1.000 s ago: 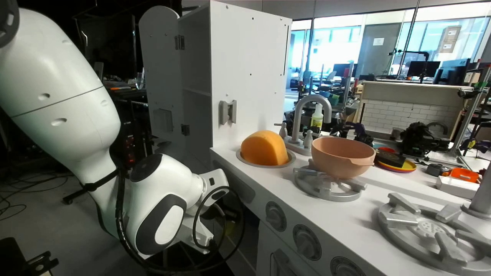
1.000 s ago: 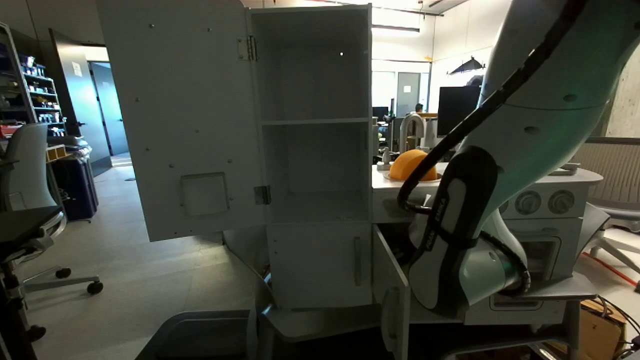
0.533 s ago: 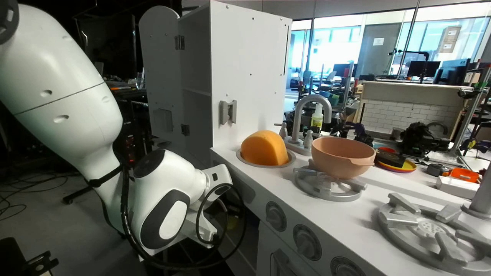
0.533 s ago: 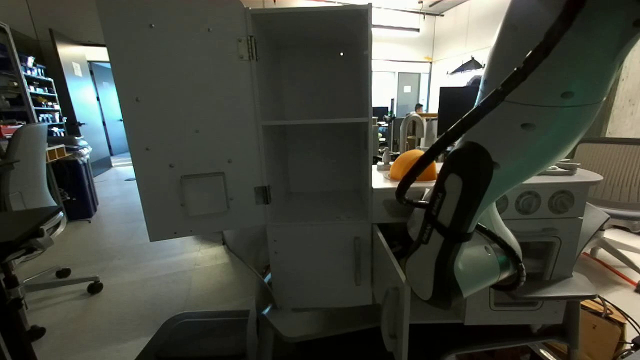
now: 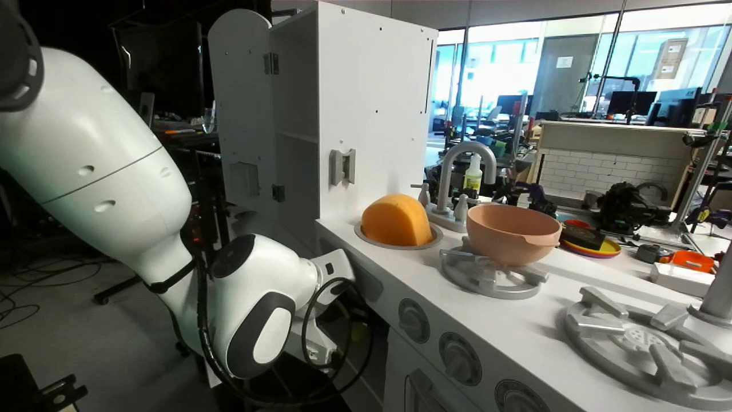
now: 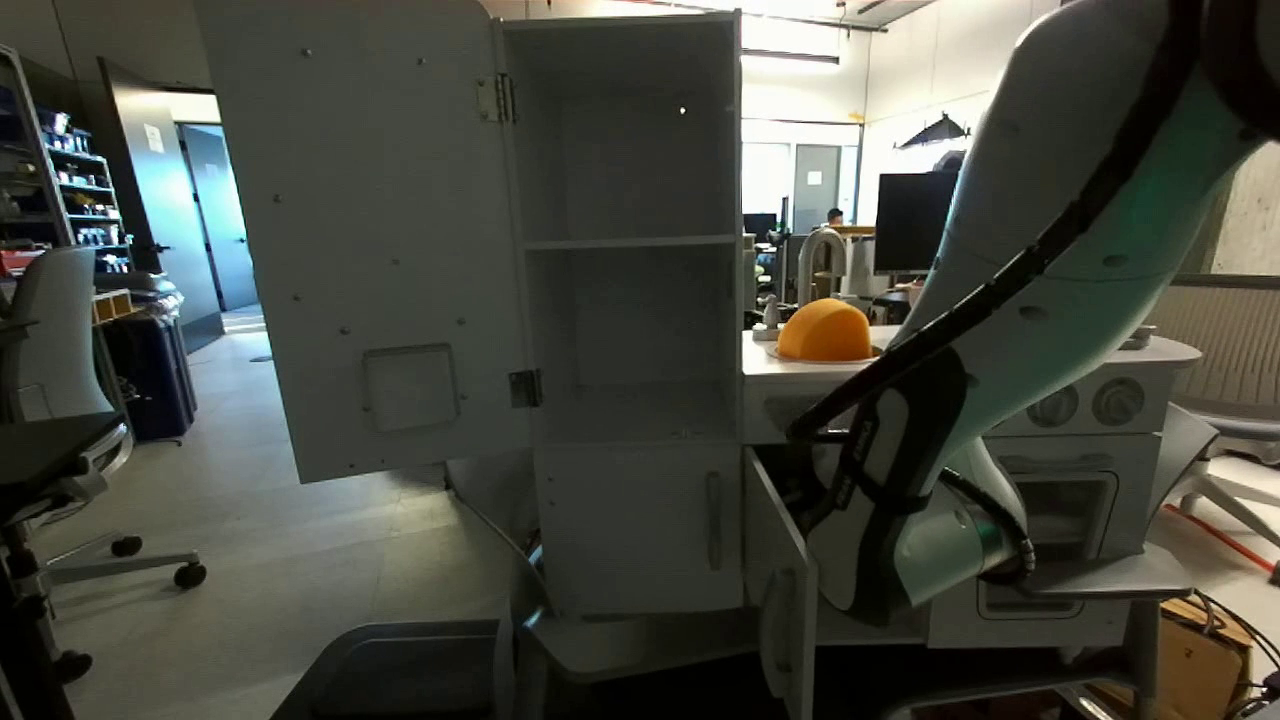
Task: Put the blue and yellow objects into the bottom cabinet.
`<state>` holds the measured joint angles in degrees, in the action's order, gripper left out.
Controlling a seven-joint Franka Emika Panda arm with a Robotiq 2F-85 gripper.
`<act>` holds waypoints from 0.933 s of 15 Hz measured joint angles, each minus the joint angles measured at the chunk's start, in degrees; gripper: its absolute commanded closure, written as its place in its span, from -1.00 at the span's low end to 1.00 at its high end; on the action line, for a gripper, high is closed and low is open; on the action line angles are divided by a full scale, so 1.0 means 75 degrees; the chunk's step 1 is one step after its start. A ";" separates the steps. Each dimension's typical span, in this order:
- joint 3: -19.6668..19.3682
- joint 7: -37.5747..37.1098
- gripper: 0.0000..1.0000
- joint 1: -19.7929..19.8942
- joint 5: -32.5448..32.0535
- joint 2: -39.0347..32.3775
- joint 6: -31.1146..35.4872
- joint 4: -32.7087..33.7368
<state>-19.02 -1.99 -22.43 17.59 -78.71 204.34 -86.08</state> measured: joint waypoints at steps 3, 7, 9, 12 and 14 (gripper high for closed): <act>-0.0304 -0.0079 -0.71 -0.0260 0.0239 -0.0214 0.0002 0.0147; -0.0727 -0.0190 -1.00 -0.0612 0.0600 -0.0548 0.0000 0.0347; -0.0919 -0.0267 -1.00 -0.0753 0.0776 -0.0774 -0.0019 0.0509; -0.1051 -0.0293 -1.00 -0.0848 0.0981 -0.0883 0.0010 0.0568; -0.1057 -0.0293 -1.00 -0.0857 0.1008 -0.0851 0.0024 0.0535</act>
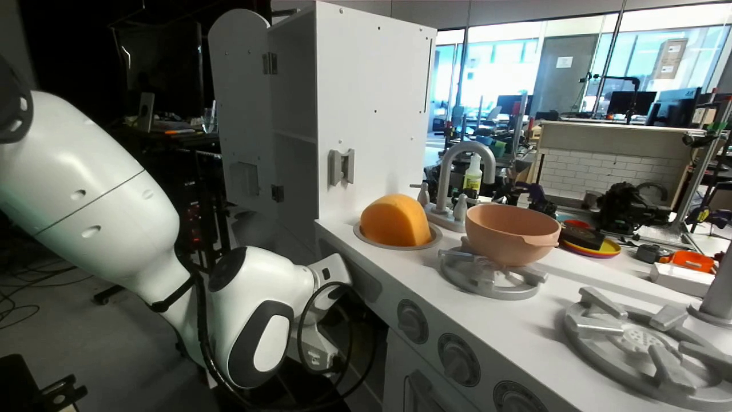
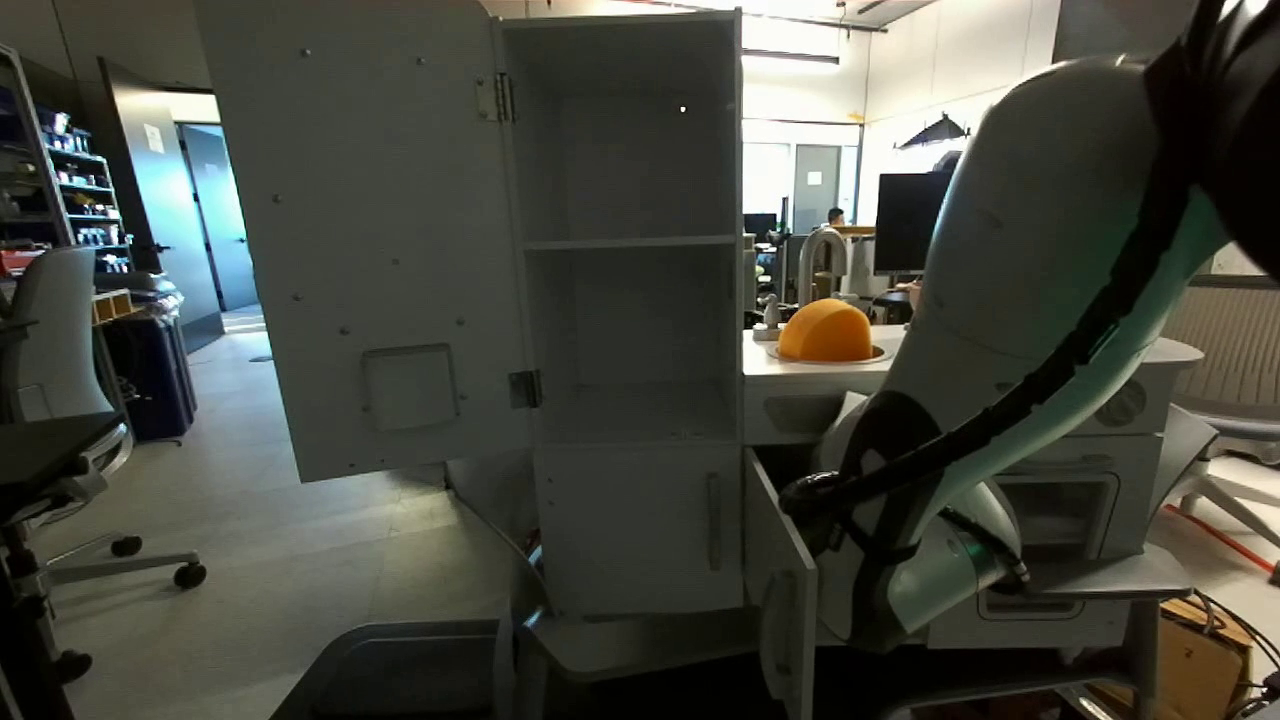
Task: Put the blue and yellow objects into the bottom cabinet.
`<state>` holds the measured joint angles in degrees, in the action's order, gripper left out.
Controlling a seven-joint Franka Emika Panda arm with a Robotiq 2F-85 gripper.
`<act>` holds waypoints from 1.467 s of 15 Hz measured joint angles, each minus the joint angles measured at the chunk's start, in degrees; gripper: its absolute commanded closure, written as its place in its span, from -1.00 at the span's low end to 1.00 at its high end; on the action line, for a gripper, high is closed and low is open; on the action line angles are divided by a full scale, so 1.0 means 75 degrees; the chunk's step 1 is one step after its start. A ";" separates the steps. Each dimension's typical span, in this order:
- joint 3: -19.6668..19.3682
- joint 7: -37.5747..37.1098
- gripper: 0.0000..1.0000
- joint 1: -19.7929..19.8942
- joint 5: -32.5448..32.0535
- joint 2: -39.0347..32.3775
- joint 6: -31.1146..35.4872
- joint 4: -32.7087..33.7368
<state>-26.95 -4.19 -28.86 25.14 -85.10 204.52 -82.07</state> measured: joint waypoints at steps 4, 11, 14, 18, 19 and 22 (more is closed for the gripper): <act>-0.0061 -0.0009 -1.00 -0.0080 0.0002 0.0071 -0.0054 -0.0089; 0.0365 0.0566 -1.00 -0.0077 -0.0808 0.1505 -0.0530 -0.1754; 0.0558 0.0746 -1.00 -0.0078 -0.1180 0.2321 -0.0698 -0.2660; 0.0592 0.1131 -1.00 -0.0087 -0.1590 0.3400 -0.0930 -0.3947; 0.0580 0.1247 -1.00 -0.0087 -0.1705 0.3694 -0.0981 -0.4278; 0.0550 0.1574 -1.00 -0.0088 -0.2090 0.4682 -0.1039 -0.5291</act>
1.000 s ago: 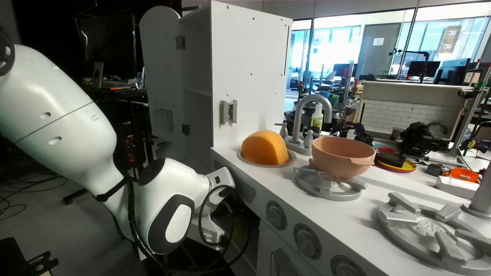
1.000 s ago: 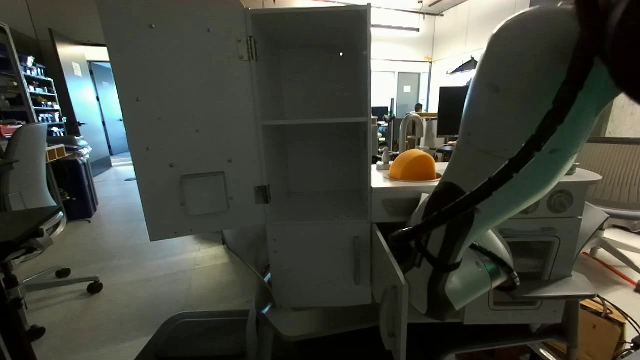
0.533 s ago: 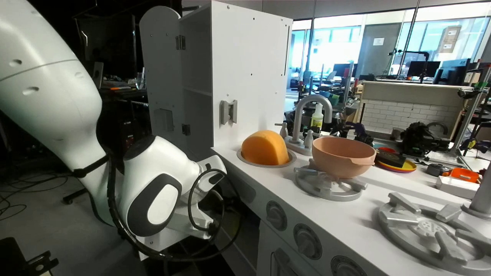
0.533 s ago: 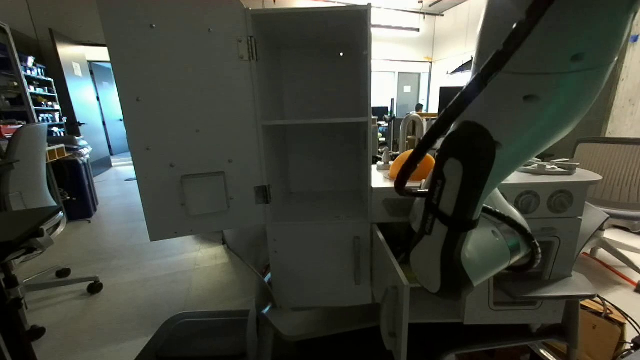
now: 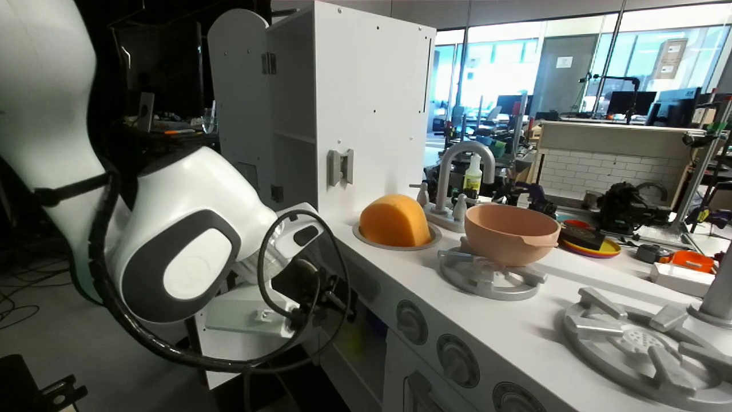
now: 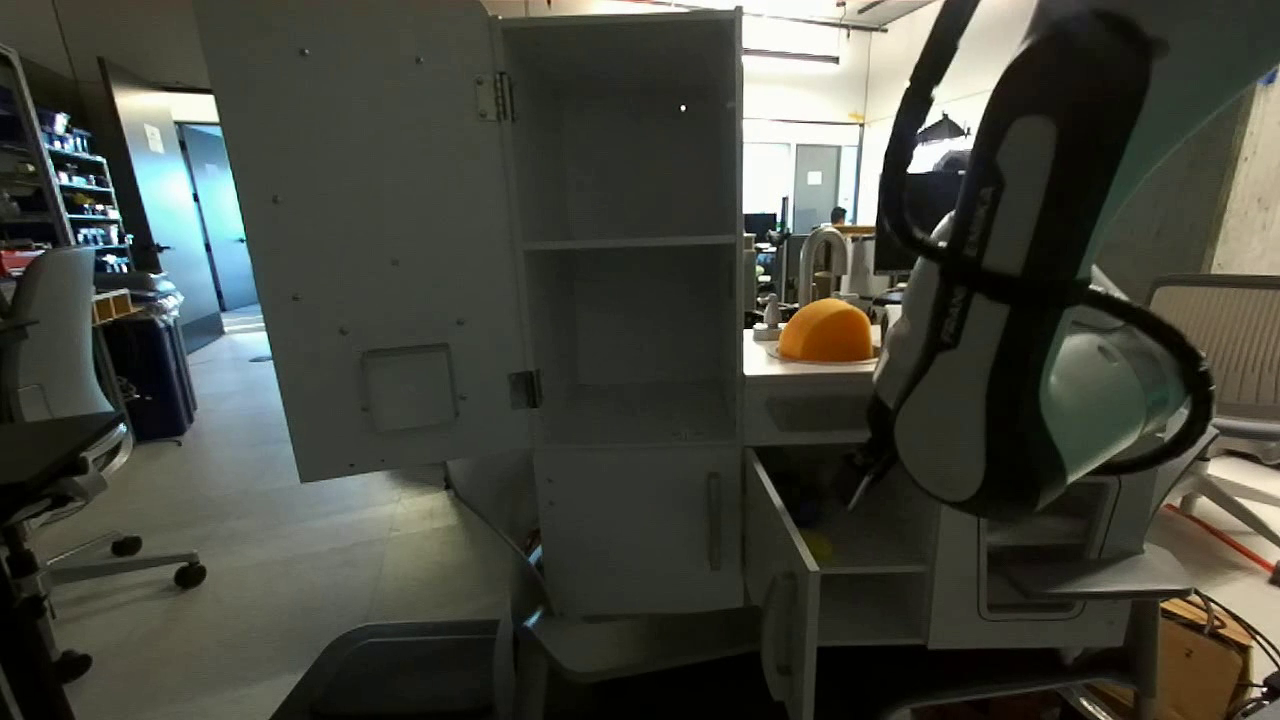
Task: Put the blue and yellow objects into the bottom cabinet.
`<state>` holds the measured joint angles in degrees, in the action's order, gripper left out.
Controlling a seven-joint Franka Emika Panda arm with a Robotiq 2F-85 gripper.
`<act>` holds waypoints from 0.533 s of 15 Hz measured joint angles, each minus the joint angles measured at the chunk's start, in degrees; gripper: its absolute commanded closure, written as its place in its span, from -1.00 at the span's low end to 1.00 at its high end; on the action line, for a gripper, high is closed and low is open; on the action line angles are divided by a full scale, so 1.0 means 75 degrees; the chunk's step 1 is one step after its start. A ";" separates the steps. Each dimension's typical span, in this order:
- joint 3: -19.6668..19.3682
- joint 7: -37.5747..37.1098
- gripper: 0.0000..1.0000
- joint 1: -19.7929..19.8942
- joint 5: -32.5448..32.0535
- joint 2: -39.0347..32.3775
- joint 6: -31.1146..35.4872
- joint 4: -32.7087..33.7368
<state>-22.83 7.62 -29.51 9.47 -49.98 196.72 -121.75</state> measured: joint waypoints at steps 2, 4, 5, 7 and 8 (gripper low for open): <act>0.0007 0.0192 -1.00 -0.0041 -0.0278 0.0800 -0.0014 -0.0707; 0.0006 0.0356 -1.00 -0.0234 -0.0396 0.1641 -0.0171 -0.1351; 0.0004 0.0403 -1.00 -0.0377 -0.0437 0.2073 -0.0337 -0.1613; -0.0036 0.0434 -1.00 -0.0775 -0.0444 0.2926 -0.0908 -0.1939; -0.0078 0.0433 -1.00 -0.1019 -0.0441 0.3302 -0.1312 -0.1983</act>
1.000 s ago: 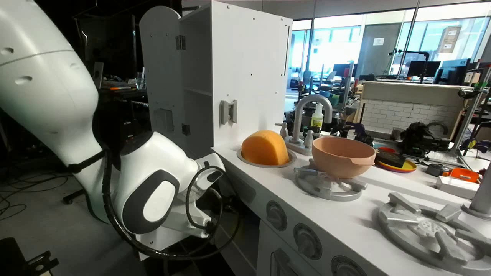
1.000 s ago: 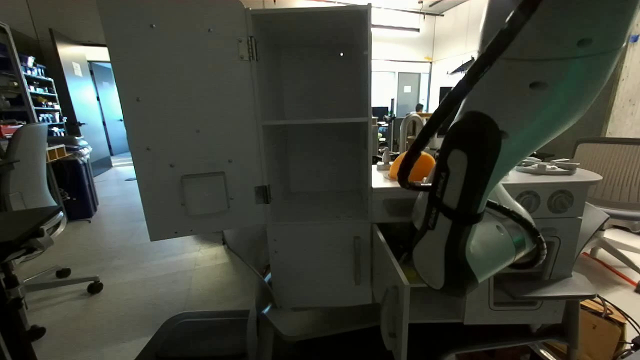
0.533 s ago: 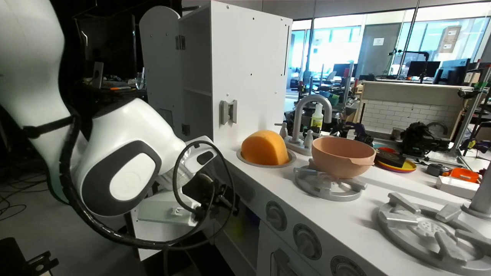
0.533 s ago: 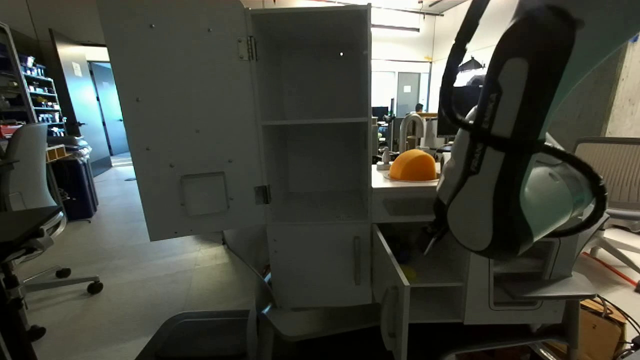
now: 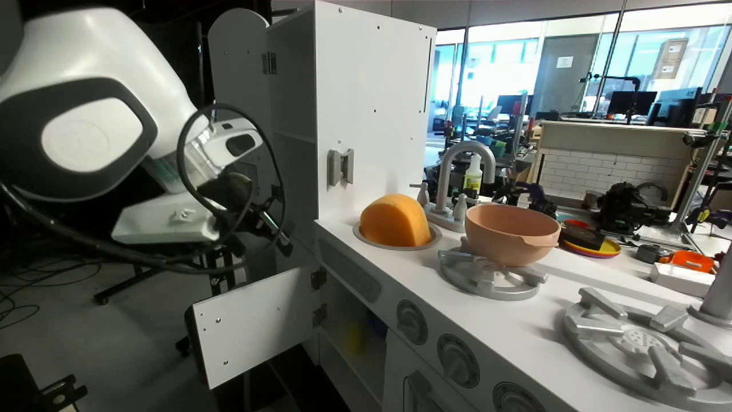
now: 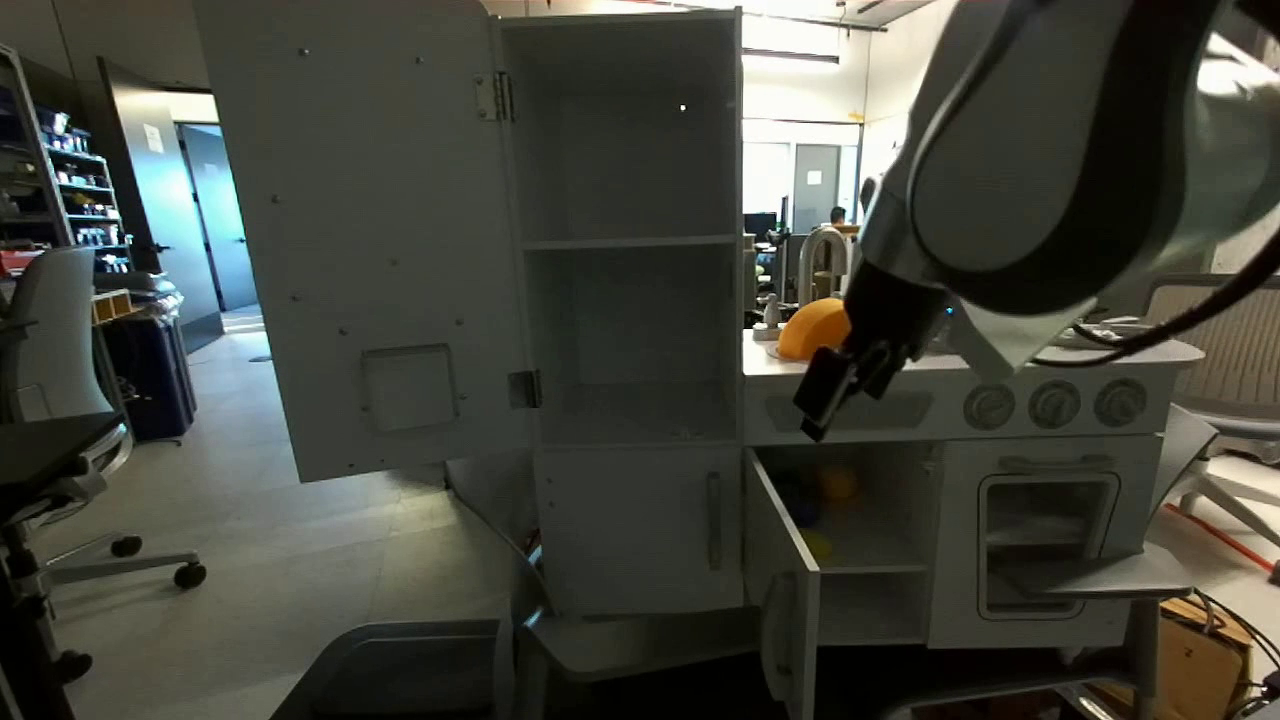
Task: Put the blue and yellow objects into the bottom cabinet.
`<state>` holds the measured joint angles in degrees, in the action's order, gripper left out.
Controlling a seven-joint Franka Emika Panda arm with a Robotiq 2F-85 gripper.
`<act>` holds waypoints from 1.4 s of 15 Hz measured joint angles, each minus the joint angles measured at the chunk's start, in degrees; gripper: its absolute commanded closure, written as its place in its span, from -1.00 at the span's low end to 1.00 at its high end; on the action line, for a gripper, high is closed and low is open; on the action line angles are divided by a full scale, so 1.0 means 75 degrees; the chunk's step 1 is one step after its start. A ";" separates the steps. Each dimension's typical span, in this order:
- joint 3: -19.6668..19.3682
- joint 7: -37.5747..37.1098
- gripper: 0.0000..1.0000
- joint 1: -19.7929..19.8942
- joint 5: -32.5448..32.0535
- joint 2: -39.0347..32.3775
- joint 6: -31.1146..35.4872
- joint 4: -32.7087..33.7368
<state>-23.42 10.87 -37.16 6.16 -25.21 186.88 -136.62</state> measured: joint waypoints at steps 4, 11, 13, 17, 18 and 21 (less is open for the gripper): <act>-0.0100 -0.0058 -1.00 -0.0777 0.0001 0.0915 -0.1694 0.0147; 0.1545 -0.1219 -1.00 0.0309 -0.1032 0.0722 -0.3051 0.0398; 0.2097 -0.1425 -1.00 0.0837 -0.1214 0.0437 -0.3155 0.0574; 0.2766 -0.1679 -1.00 0.1471 -0.1409 -0.0299 -0.3186 0.1077; 0.2866 -0.1712 -1.00 0.1541 -0.1420 -0.0460 -0.3186 0.1207; 0.3040 -0.1805 -1.00 0.1597 -0.1444 -0.0835 -0.3186 0.1498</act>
<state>-0.62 -2.67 -25.18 -4.67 -31.47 162.99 -125.39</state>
